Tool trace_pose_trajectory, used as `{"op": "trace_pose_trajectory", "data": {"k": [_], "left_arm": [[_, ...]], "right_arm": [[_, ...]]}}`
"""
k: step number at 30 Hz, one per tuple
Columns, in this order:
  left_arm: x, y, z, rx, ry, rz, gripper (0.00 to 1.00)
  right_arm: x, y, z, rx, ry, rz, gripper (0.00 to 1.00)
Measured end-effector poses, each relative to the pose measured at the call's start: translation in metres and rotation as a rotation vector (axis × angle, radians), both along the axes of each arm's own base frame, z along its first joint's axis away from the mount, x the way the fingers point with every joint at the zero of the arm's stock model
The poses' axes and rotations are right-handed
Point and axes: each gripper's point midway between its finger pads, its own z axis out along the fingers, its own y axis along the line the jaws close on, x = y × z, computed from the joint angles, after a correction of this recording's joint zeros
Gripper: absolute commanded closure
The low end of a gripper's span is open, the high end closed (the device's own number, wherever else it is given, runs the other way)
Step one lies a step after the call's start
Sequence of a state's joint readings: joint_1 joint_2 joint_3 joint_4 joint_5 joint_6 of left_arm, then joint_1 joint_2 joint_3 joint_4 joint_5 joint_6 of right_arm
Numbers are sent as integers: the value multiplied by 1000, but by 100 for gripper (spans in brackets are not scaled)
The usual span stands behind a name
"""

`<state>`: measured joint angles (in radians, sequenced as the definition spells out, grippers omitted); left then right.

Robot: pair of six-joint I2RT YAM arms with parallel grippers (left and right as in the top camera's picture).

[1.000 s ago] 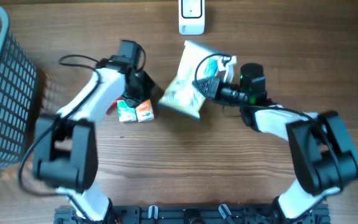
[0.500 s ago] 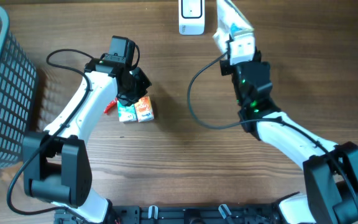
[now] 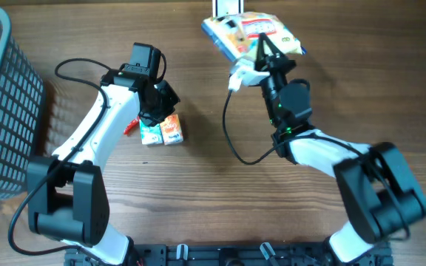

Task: Scan the item barcode
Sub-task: 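Carry the cream bag up to the white scanner with the right gripper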

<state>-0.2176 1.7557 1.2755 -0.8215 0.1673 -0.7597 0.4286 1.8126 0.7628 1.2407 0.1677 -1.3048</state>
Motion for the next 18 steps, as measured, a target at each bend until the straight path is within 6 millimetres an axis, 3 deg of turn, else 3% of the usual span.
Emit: {"op": "trace_pose_trajectory", "data": {"k": [3,8,14,18], "left_arm": [[-1,1,-1,8,4,2,96],[-2,3,-1,15,6,4,96],[-4,3,-2,17,15,4,96],[-5,4,-2,19,21,4,96]], "right_arm": [[9,11,-3,-72,-68,22,95],[42,24,-12,-126,-98,30,95],[99,32,0,-112,-150,9,95],[131,39,-9,-126,-103,8,95]]}}
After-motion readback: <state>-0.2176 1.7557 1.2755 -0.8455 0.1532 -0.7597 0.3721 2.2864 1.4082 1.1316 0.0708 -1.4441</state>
